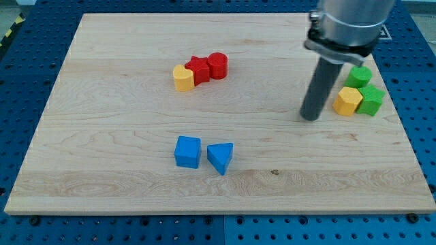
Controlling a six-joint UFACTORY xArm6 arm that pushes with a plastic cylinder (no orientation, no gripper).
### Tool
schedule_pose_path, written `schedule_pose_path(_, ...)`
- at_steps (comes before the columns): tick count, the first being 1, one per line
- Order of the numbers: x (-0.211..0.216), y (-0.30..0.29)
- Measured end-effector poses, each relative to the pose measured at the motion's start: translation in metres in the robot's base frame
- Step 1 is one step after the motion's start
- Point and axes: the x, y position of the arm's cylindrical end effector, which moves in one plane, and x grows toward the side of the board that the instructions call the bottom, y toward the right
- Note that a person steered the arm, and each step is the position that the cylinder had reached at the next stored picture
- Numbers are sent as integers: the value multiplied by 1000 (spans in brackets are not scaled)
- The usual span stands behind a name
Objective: Move the arm near to the heart
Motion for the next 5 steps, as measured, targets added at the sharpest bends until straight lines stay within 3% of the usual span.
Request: schedule_pose_path(5, 0, -61)
